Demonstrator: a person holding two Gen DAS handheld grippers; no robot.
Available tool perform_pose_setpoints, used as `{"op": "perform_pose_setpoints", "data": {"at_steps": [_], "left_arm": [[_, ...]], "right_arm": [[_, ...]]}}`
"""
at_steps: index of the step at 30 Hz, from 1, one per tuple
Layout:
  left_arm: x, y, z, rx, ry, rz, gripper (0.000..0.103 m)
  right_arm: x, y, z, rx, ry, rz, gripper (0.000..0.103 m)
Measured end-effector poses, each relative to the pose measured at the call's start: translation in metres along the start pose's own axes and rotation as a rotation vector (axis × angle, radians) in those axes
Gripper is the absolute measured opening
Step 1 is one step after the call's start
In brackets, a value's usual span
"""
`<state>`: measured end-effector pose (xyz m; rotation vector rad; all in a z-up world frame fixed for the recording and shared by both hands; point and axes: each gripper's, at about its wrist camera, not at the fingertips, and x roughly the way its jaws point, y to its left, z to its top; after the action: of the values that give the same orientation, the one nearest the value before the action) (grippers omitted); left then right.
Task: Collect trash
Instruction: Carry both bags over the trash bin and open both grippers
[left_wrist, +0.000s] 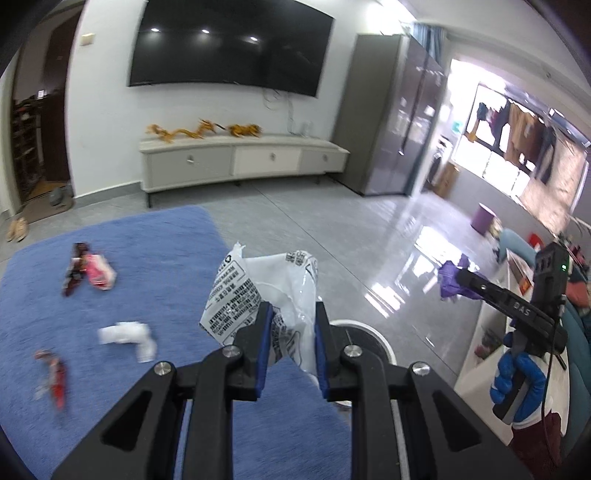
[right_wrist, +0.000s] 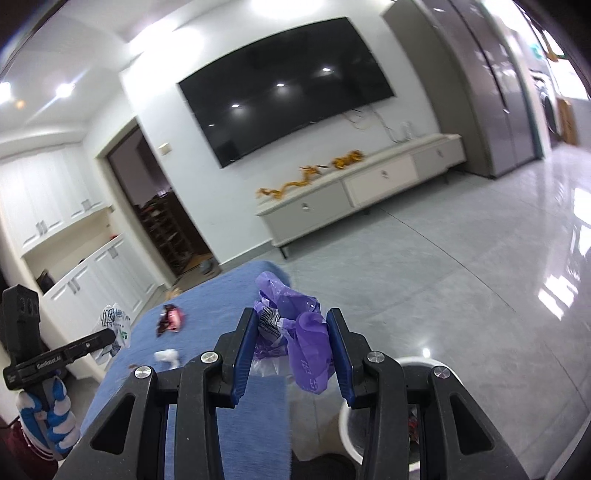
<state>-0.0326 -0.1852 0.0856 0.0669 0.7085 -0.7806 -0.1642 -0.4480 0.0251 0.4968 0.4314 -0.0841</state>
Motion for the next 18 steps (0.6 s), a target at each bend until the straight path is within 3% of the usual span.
{"op": "perform_pose_setpoints", "data": {"at_steps": [7,18], "left_arm": [[0.065,-0.044,-0.005,0.083,0.094,-0.074,0.02],[0.171,-0.084,-0.035,0.149,0.304,-0.158,0.02]], "right_arm": [[0.02,-0.043,-0.018,0.07,0.077,-0.074,0.036],[0.059,-0.11,-0.064,0.204,0.213,-0.137,0.036]]}}
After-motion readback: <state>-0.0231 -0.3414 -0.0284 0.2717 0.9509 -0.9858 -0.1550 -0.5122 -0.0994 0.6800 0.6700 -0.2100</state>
